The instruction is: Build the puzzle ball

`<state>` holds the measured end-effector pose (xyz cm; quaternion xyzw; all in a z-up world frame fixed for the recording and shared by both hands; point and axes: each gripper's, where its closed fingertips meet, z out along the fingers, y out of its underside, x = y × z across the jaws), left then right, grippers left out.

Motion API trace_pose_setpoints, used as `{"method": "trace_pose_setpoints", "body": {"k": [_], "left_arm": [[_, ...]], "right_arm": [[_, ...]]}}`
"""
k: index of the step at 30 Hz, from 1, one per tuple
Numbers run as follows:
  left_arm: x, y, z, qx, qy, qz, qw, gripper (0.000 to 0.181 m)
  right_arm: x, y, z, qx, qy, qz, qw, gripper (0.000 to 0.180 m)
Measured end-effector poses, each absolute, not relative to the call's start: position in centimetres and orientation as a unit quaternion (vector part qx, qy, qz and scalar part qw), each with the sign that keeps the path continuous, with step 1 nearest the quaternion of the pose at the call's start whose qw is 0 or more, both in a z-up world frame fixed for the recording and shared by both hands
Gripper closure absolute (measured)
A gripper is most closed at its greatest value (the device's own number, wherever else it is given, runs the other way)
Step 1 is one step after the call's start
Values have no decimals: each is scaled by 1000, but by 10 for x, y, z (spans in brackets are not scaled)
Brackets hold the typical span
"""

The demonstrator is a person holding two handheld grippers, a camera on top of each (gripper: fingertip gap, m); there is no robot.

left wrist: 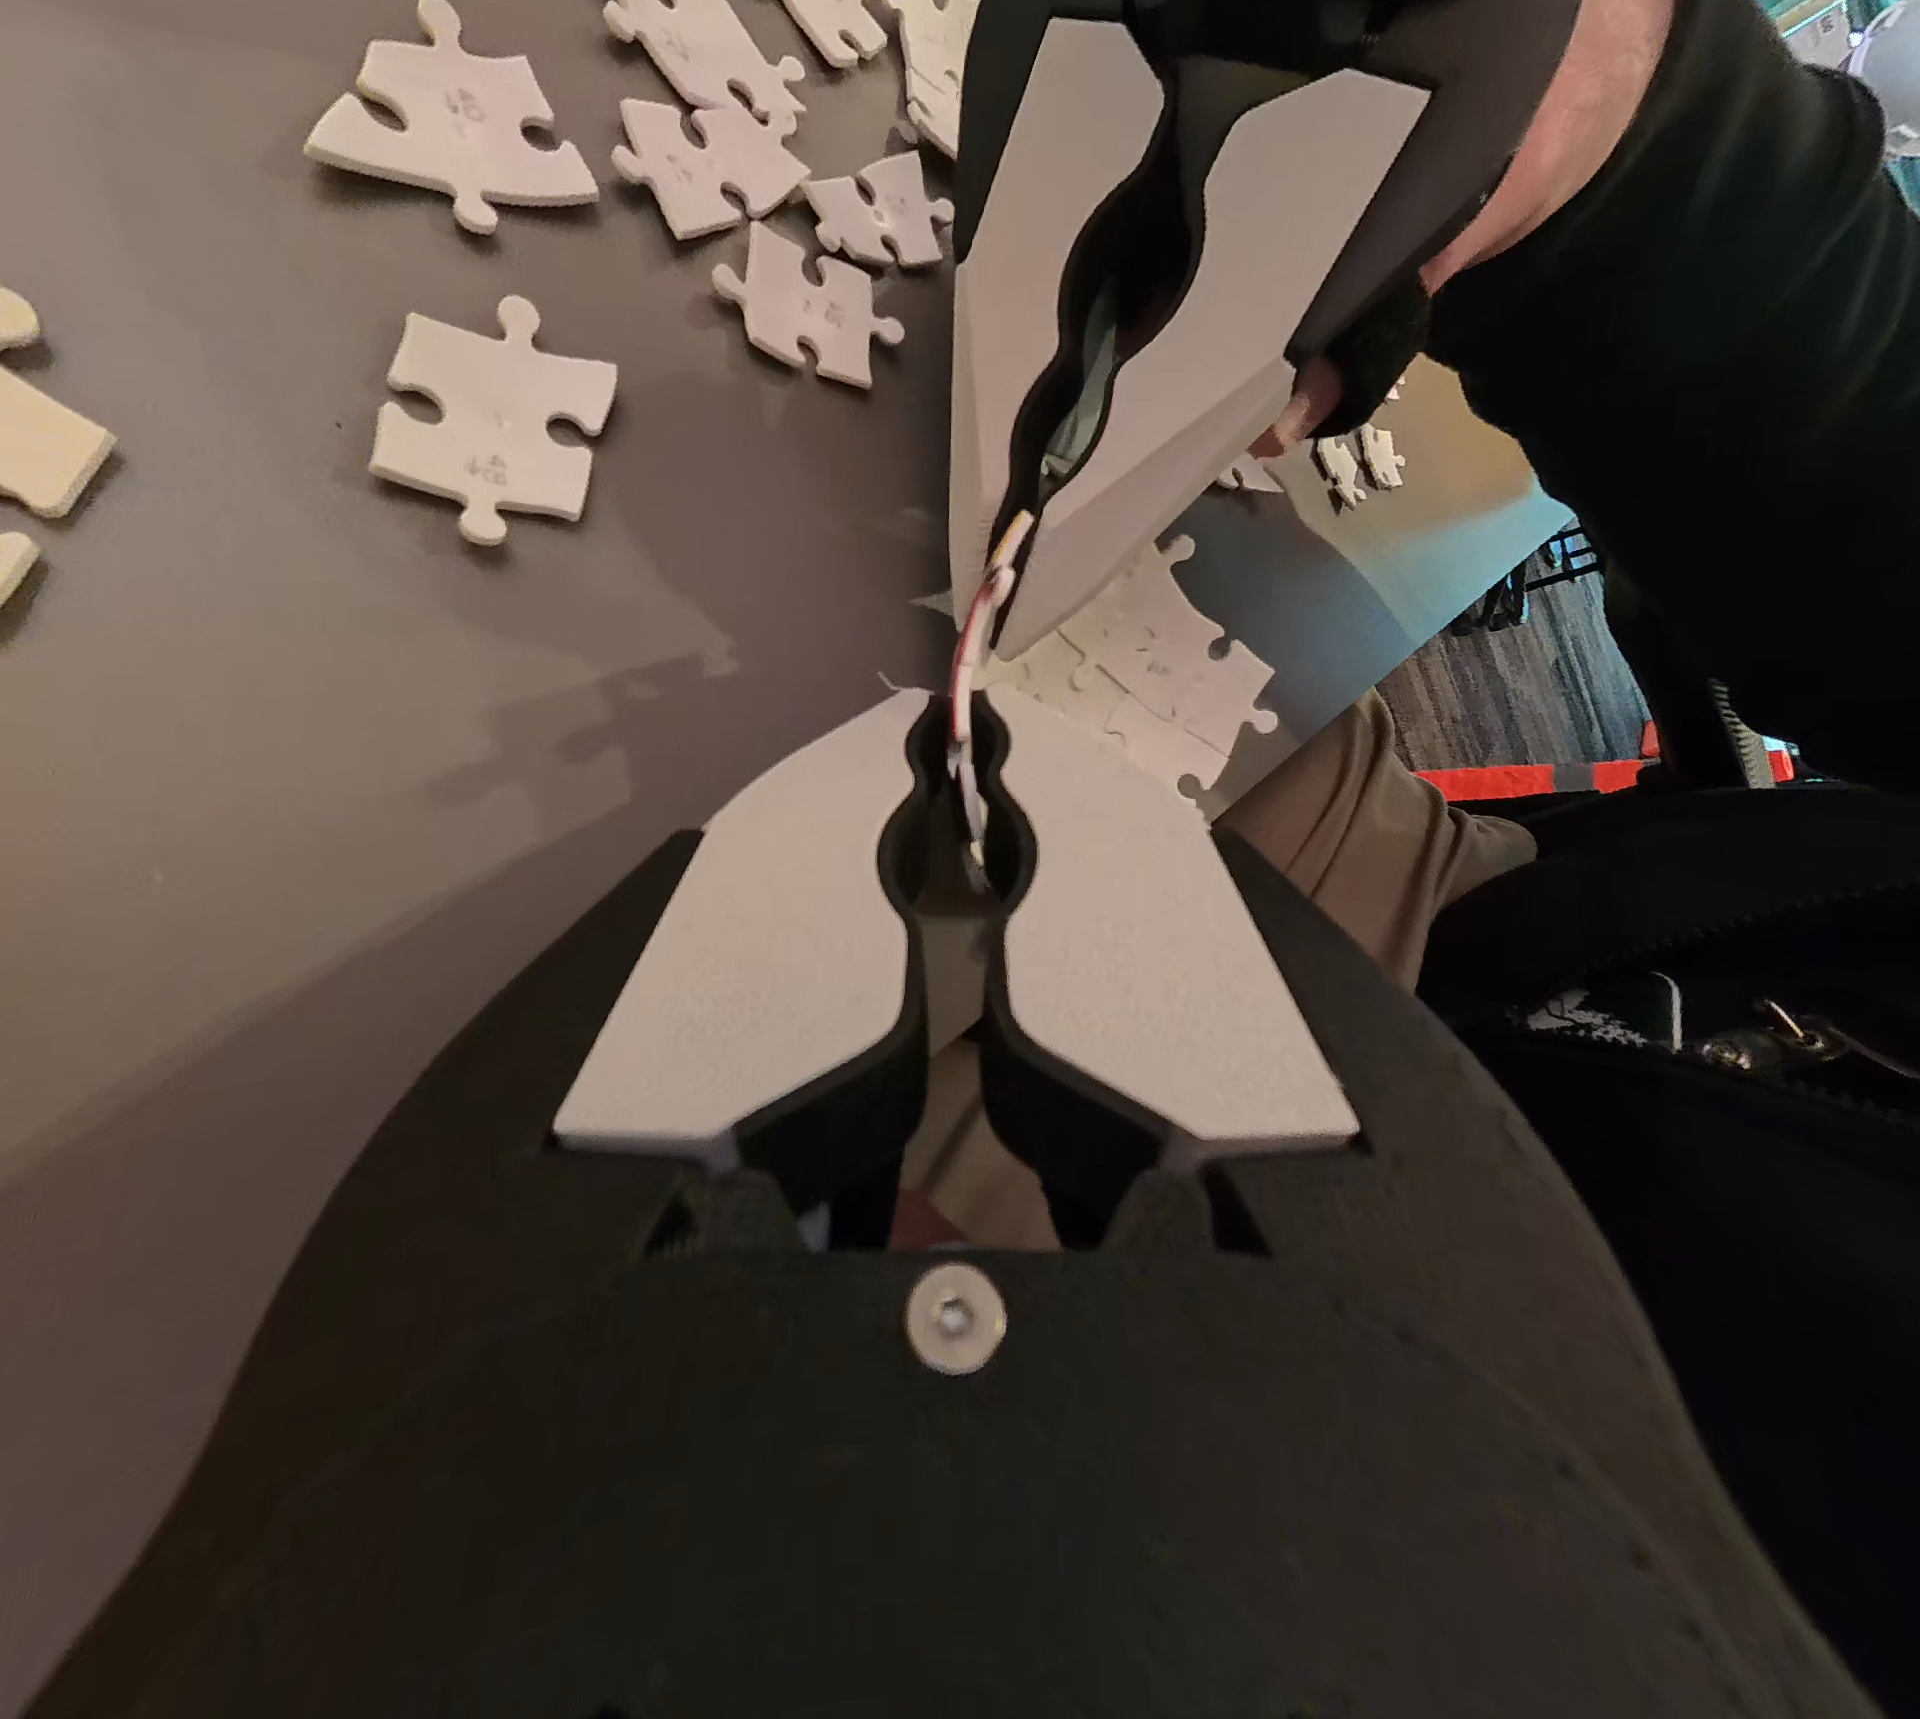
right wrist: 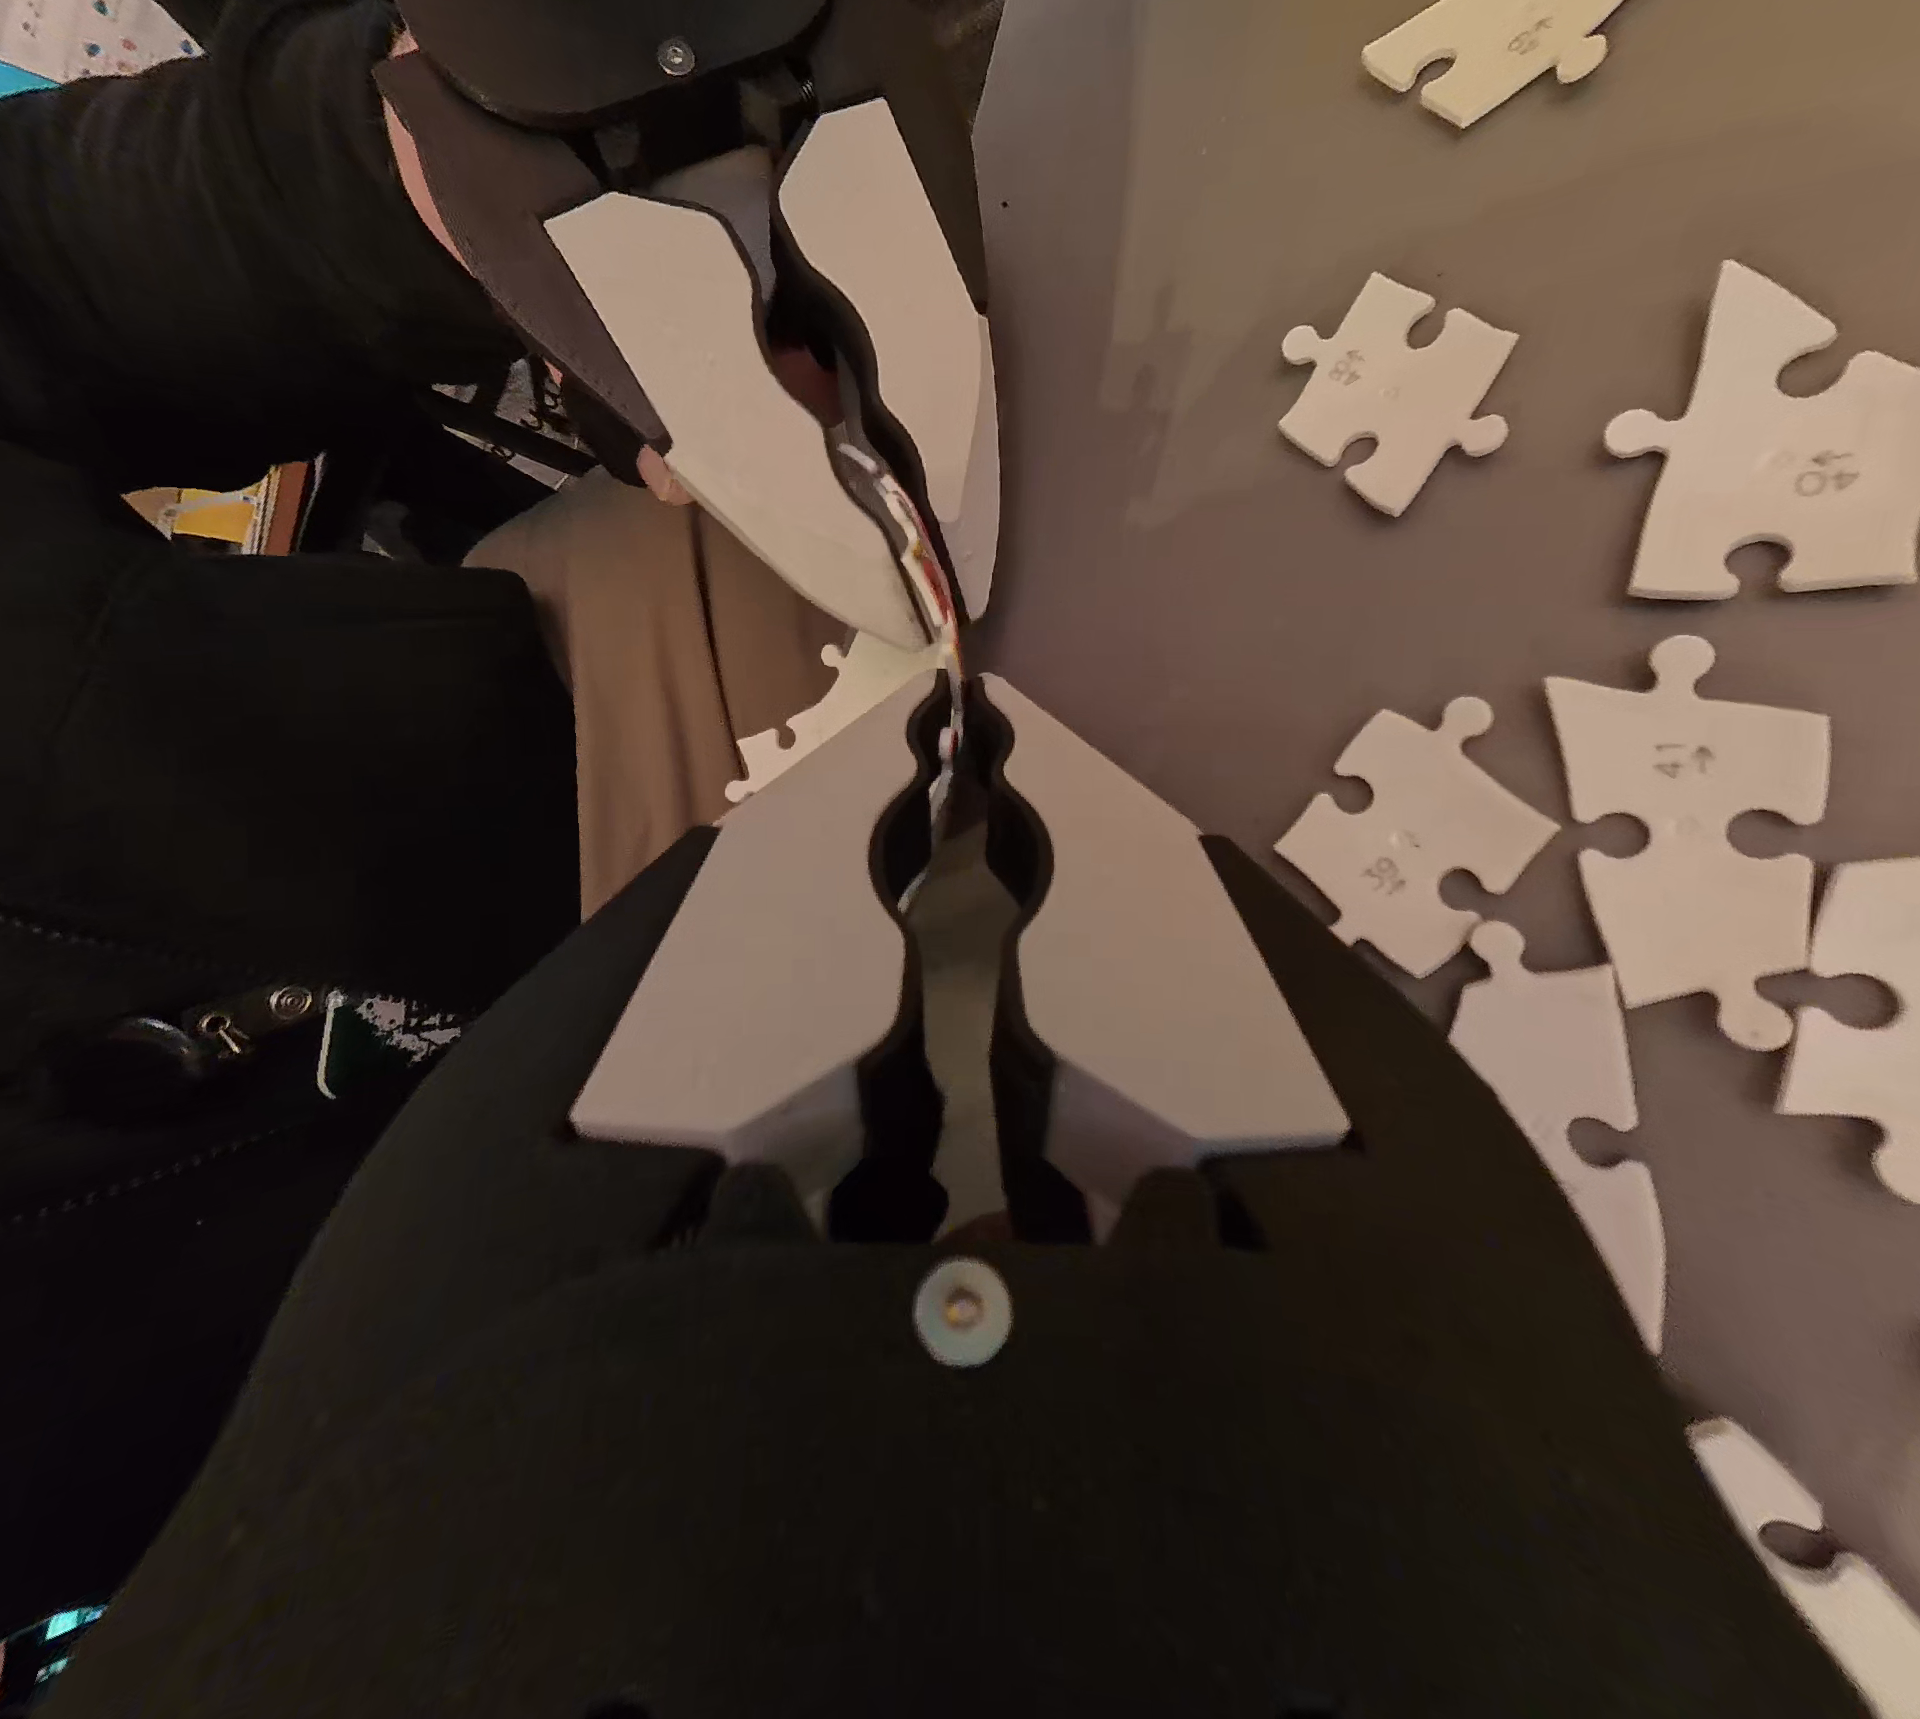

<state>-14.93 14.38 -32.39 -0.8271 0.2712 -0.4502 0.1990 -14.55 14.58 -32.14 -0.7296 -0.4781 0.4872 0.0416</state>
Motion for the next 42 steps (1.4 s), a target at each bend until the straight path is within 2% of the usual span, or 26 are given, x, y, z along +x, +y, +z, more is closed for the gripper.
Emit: {"method": "trace_pose_setpoints", "body": {"k": [4,14,21,27,36,42], "left_arm": [[-145,142,-321,-820,281,-455,201,169],[-140,139,-319,-810,282,-477,192,177],[-142,141,-318,-811,275,-478,193,176],[-141,141,-320,-815,279,-471,191,174],[-143,146,-321,-822,288,-450,199,175],[-145,150,-322,-827,296,-434,202,175]], "right_arm": [[-147,143,-317,-723,-480,495,39,180],[-144,141,-314,-716,-494,491,47,180],[-136,161,-302,-732,-463,492,89,166],[-113,177,-287,-748,-452,470,126,170],[-50,217,-274,-805,-411,366,221,161],[7,237,-304,-858,-404,234,214,153]]}}
